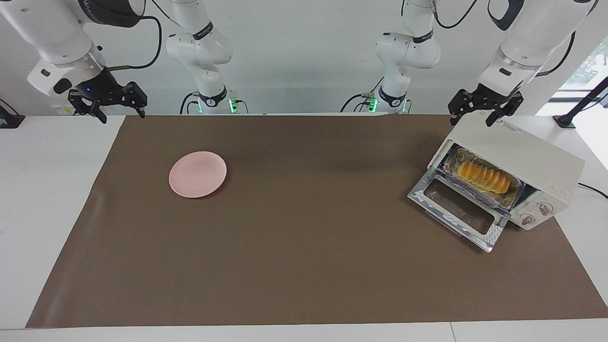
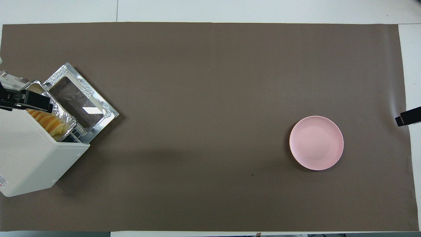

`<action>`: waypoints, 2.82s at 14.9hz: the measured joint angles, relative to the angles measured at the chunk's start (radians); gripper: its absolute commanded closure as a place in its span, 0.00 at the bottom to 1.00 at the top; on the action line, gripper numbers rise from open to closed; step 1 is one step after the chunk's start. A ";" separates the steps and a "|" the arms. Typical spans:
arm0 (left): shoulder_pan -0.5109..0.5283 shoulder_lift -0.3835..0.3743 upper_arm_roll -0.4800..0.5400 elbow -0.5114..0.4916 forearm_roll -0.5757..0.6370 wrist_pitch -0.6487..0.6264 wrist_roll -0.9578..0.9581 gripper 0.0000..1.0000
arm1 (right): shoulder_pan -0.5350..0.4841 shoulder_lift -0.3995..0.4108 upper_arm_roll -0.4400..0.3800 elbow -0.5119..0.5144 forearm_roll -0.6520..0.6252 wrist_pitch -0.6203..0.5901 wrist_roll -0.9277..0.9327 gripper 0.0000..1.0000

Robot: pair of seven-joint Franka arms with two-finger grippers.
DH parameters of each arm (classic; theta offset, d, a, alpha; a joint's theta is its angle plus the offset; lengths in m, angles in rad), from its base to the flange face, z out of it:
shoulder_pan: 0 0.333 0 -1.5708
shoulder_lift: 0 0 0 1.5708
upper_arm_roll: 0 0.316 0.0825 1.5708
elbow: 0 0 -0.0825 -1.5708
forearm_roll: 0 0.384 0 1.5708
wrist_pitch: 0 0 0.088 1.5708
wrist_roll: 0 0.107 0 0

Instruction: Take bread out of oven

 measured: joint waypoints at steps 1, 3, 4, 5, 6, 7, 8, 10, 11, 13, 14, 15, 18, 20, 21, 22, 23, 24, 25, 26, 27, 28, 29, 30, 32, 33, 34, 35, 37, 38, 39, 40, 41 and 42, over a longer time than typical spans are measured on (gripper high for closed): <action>0.000 0.000 0.000 0.000 0.000 0.000 0.000 0.00 | 0.000 0.000 0.000 0.000 0.000 0.000 0.000 0.00; 0.000 0.000 0.000 -0.001 0.000 0.000 0.001 0.00 | 0.000 0.000 0.000 0.000 0.000 0.000 0.000 0.00; -0.001 0.000 0.000 -0.003 0.000 0.000 0.001 0.00 | 0.000 0.000 0.000 0.000 0.000 0.000 0.000 0.00; -0.001 0.000 0.000 -0.007 0.000 0.000 0.001 0.00 | 0.000 0.000 0.000 0.000 0.000 0.000 0.000 0.00; -0.001 0.000 0.000 -0.010 0.000 0.005 -0.004 0.00 | 0.000 0.000 0.000 0.000 0.000 0.000 0.000 0.00; -0.001 0.000 0.002 -0.011 0.000 0.021 -0.023 0.00 | 0.000 0.000 0.000 0.000 0.000 0.000 0.000 0.00; -0.001 0.001 0.003 -0.011 0.000 0.043 -0.069 0.00 | 0.000 0.000 0.000 0.000 0.000 0.000 0.000 0.00; -0.001 0.023 0.003 -0.005 0.000 0.068 -0.169 0.00 | 0.000 0.000 0.000 0.000 0.000 0.000 0.000 0.00; 0.000 0.058 0.004 0.010 0.000 0.080 -0.211 0.00 | 0.000 0.000 0.000 0.000 0.000 0.000 0.000 0.00; 0.021 0.162 0.009 0.049 0.000 0.125 -0.277 0.00 | 0.000 0.000 0.000 0.000 0.000 0.000 0.000 0.00; 0.039 0.213 0.011 0.058 0.000 0.166 -0.306 0.00 | 0.000 0.000 0.000 0.000 0.000 0.000 0.000 0.00; 0.057 0.259 0.013 0.056 0.000 0.209 -0.354 0.00 | 0.000 0.000 0.000 0.000 0.000 0.000 0.000 0.00; 0.083 0.331 0.016 0.002 0.004 0.299 -0.495 0.00 | 0.000 0.000 0.000 0.000 0.000 0.000 0.000 0.00; 0.089 0.325 0.026 -0.053 0.005 0.347 -0.533 0.00 | 0.000 0.000 0.000 0.000 0.000 0.000 0.000 0.00; 0.091 0.318 0.029 -0.083 0.005 0.376 -0.549 0.00 | 0.000 0.000 0.000 0.000 0.000 0.000 0.000 0.00; 0.093 0.310 0.030 -0.119 0.005 0.411 -0.560 0.00 | 0.000 0.000 0.000 0.000 0.000 0.000 0.000 0.00; 0.094 0.303 0.030 -0.157 0.005 0.445 -0.567 0.00 | 0.000 0.000 0.000 0.000 0.000 0.000 0.000 0.00; 0.094 0.297 0.030 -0.191 0.005 0.474 -0.570 0.00 | 0.000 0.000 0.000 0.000 0.000 0.000 0.000 0.00; 0.094 0.291 0.029 -0.219 0.005 0.503 -0.572 0.00 | 0.000 0.000 0.000 0.000 0.000 0.000 0.000 0.00; 0.094 0.286 0.029 -0.244 0.005 0.534 -0.575 0.00 | 0.000 0.000 0.000 0.000 0.000 0.000 0.000 0.00; 0.094 0.283 0.028 -0.269 0.005 0.565 -0.577 0.00 | 0.000 0.000 0.000 0.000 0.000 0.000 0.000 0.00; 0.094 0.281 0.028 -0.295 0.005 0.602 -0.578 0.10 | 0.000 0.000 0.000 0.000 0.000 0.000 0.000 0.00; 0.094 0.281 0.027 -0.323 0.005 0.640 -0.579 0.27 | 0.000 0.000 0.000 0.000 0.000 0.000 0.000 0.00; 0.094 0.280 0.027 -0.348 0.005 0.669 -0.579 0.51 | 0.000 0.000 0.000 0.000 0.000 0.000 0.000 0.00; 0.094 0.278 0.027 -0.372 0.005 0.687 -0.577 1.00 | 0.000 0.000 0.000 0.000 0.000 0.000 0.000 0.00; 0.094 0.275 0.027 -0.375 0.007 0.687 -0.564 1.00 | 0.000 0.000 0.000 0.000 0.000 0.000 0.000 0.00; 0.094 0.270 0.027 -0.377 0.007 0.685 -0.534 1.00 | 0.000 0.000 0.000 0.000 0.000 0.000 0.000 0.00; 0.095 0.265 0.027 -0.378 0.008 0.681 -0.503 1.00 | 0.000 0.000 0.000 0.000 0.000 0.000 0.000 0.00; 0.094 0.258 0.026 -0.376 0.008 0.674 -0.470 1.00 | 0.000 0.000 0.000 0.000 0.000 0.000 0.000 0.00; 0.092 0.257 0.021 -0.364 0.007 0.669 -0.463 1.00 | 0.000 0.000 0.000 0.000 0.000 0.000 0.000 0.00; 0.081 0.257 0.015 -0.341 0.007 0.648 -0.459 1.00 | 0.000 0.000 0.000 0.000 0.000 0.000 0.000 0.00; 0.058 0.260 0.009 -0.303 0.003 0.612 -0.457 1.00 | 0.000 0.000 0.000 0.000 0.000 0.000 0.000 0.00; 0.025 0.267 0.003 -0.251 -0.009 0.570 -0.457 1.00 | 0.000 0.000 0.000 0.000 0.000 0.000 0.000 0.00; -0.010 0.279 -0.002 -0.198 -0.035 0.544 -0.458 1.00 | 0.000 0.000 0.000 0.000 0.000 0.000 0.000 0.00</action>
